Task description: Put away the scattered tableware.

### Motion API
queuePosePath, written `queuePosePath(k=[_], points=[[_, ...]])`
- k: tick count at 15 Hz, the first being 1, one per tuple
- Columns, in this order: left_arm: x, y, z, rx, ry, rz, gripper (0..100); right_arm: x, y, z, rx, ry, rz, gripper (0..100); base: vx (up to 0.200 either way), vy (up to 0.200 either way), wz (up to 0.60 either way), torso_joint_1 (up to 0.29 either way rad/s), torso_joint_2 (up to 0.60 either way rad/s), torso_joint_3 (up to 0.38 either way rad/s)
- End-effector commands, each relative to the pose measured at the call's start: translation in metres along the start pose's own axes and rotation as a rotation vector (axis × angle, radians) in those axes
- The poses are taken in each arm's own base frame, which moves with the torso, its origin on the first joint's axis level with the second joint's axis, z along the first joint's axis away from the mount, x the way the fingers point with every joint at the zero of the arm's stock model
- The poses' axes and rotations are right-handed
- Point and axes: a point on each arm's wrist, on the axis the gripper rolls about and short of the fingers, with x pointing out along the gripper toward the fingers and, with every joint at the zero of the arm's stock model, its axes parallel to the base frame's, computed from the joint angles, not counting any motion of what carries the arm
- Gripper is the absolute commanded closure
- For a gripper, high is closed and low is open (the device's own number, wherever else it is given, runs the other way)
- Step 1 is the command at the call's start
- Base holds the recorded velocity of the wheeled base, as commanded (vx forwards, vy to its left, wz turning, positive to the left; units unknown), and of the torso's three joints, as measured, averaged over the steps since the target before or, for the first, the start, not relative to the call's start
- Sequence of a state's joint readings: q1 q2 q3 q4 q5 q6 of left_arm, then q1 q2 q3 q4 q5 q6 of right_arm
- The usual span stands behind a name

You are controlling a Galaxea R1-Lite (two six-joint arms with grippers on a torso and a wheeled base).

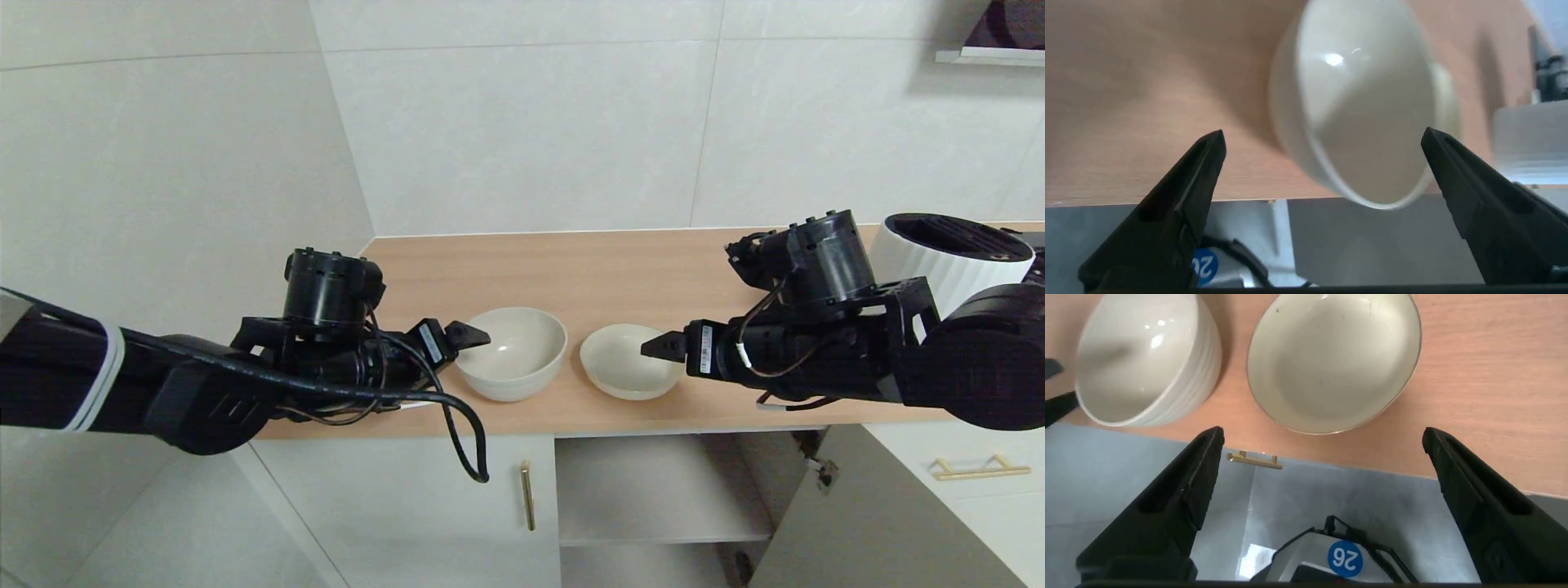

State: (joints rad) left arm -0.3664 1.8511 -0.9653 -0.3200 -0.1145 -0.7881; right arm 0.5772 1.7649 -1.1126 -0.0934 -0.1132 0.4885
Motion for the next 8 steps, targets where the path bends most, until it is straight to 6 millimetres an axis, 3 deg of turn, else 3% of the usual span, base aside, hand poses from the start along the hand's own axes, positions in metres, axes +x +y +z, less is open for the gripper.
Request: queuePosePath(k=[1, 8], points=[[0.0094, 0.0044, -0.0044, -0.002, 0.023, 0.019, 0, 0.0029, -0.0005, -0.0013, -0.001, 0.006, -0.004, 0, 0.000, 0.000, 0.00, 0.000, 0.00, 0.000], [0.0140, 0.0035, -0.0094, 0.007, 0.020, 0.040, 0, 0.0045, -0.0010, -0.0027, -0.002, 0.013, -0.008, 0, 0.000, 0.000, 0.00, 0.000, 0.00, 0.000]])
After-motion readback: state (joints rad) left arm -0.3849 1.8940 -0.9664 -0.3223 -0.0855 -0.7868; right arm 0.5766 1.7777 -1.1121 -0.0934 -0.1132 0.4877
